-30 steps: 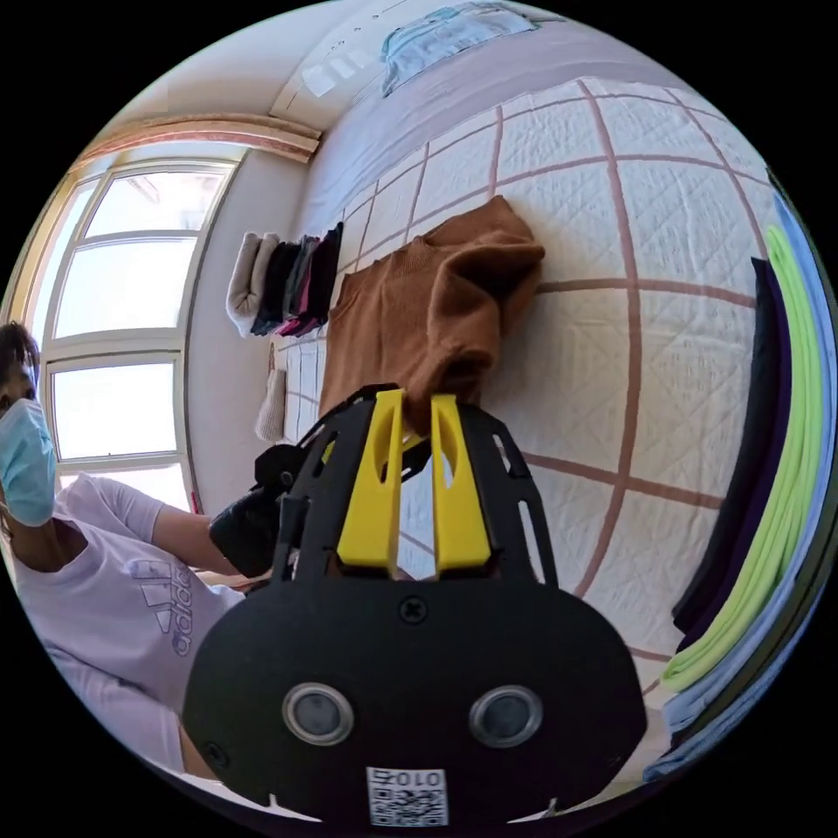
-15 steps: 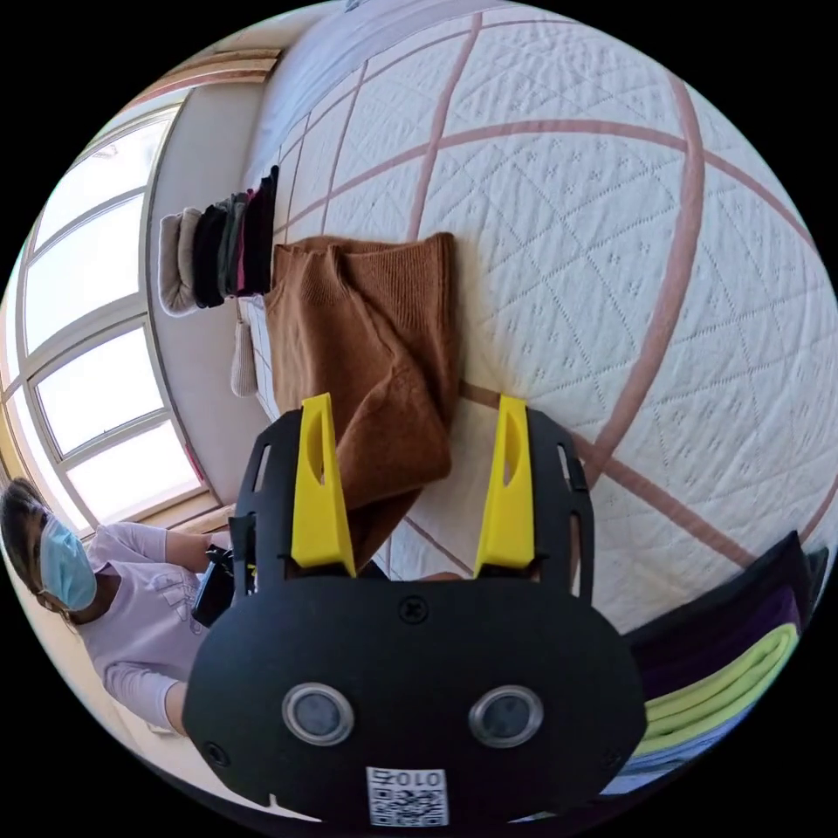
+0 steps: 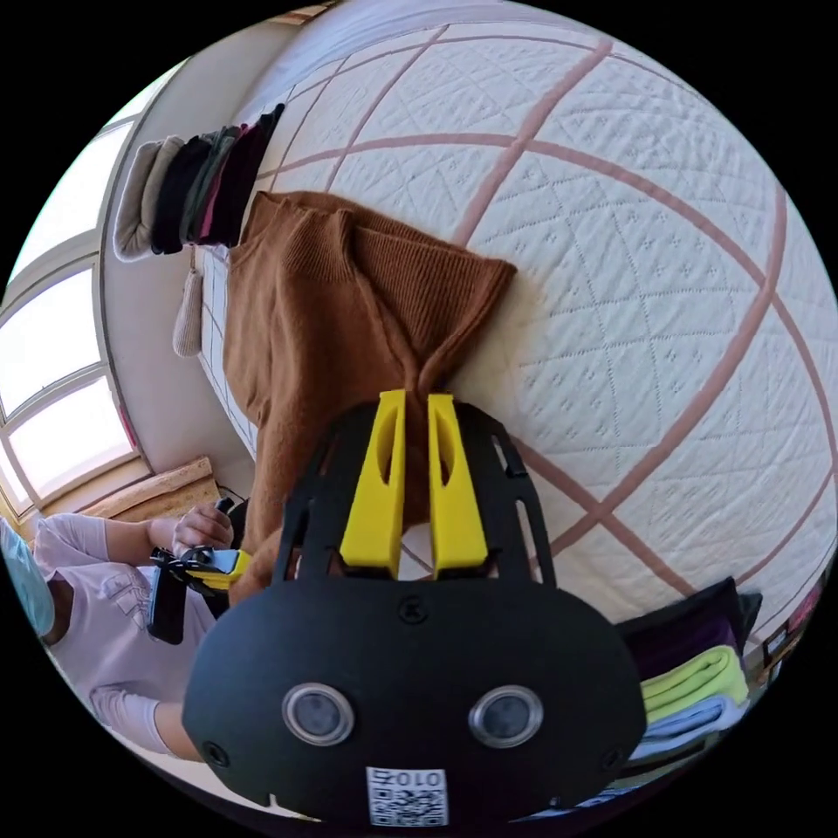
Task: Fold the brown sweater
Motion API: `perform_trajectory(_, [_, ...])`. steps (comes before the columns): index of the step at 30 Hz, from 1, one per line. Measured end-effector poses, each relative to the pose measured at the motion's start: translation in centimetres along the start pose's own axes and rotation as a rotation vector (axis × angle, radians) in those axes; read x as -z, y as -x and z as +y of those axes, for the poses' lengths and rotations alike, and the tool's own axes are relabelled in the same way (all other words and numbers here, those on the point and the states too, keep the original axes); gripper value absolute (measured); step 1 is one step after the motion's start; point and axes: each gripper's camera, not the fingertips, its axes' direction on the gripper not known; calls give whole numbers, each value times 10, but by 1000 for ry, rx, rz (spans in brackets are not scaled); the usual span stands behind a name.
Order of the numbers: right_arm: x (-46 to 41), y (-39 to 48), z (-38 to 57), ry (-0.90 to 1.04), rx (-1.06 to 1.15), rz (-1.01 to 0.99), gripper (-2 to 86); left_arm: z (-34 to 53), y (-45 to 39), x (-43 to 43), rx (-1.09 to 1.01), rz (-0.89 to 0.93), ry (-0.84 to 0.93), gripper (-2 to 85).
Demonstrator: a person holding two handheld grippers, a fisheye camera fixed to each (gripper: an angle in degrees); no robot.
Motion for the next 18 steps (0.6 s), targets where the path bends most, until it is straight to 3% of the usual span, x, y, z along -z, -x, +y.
perform_trajectory(6, [58,8,48,-198,-3,-111,42,21,31,13,92,88,-12,42])
perform_trajectory(12, [75,30,95,-80,-113,157,42,21,23,48,165,246,-111,32])
perform_trajectory(18, [79,55,90,-137,-142,82,43,77,88,31,460,470,-121,25])
